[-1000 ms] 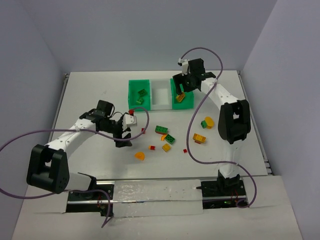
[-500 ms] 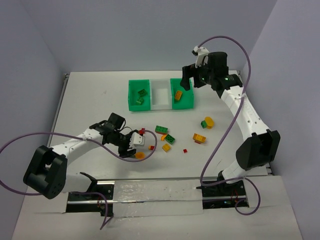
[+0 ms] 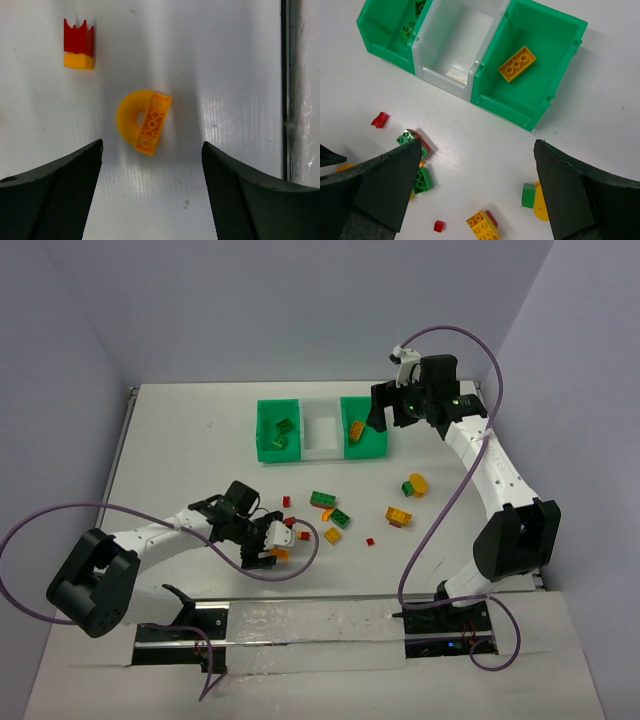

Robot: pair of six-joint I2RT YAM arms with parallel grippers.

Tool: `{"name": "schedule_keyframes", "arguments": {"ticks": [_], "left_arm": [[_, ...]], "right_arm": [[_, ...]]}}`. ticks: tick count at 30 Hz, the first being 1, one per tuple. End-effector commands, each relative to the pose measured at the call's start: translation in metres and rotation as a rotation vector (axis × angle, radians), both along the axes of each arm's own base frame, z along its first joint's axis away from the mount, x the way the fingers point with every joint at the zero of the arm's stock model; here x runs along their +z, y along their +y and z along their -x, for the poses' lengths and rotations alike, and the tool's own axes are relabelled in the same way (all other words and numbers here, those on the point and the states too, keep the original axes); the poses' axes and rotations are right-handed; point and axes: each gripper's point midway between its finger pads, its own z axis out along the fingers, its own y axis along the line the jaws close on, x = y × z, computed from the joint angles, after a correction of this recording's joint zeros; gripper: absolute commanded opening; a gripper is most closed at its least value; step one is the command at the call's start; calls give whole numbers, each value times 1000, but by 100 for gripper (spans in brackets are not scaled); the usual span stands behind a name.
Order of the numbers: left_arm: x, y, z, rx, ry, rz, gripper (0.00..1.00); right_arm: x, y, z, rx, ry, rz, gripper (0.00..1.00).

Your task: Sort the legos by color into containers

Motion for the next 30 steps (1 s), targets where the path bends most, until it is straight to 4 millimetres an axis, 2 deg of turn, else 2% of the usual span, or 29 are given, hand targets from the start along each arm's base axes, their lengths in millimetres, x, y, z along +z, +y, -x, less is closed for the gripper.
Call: {"name": "schedule_keyframes", "arguments": {"ticks": [1, 3, 7, 12, 21, 30], "left_arm": [[-2, -15, -3, 4, -43, 26, 84], [-3, -19, -6, 10, -60, 28, 82], [-9, -18, -8, 26, -67, -3, 67], [-16, -9, -6, 44, -72, -34, 56], [-21, 4, 3, 59, -69, -66, 49], [-24, 12, 5, 65, -82, -87, 48]], "right_arm": [[-2, 2, 0, 8, 13, -19, 100], [-4, 3, 0, 9, 22, -22, 100], [-4, 3, 1, 10, 20, -21, 100], [-3, 1, 2, 11, 15, -11, 100], [-5, 1, 5, 15, 16, -11, 100], [-7, 3, 9, 24, 23, -17, 100]]}}
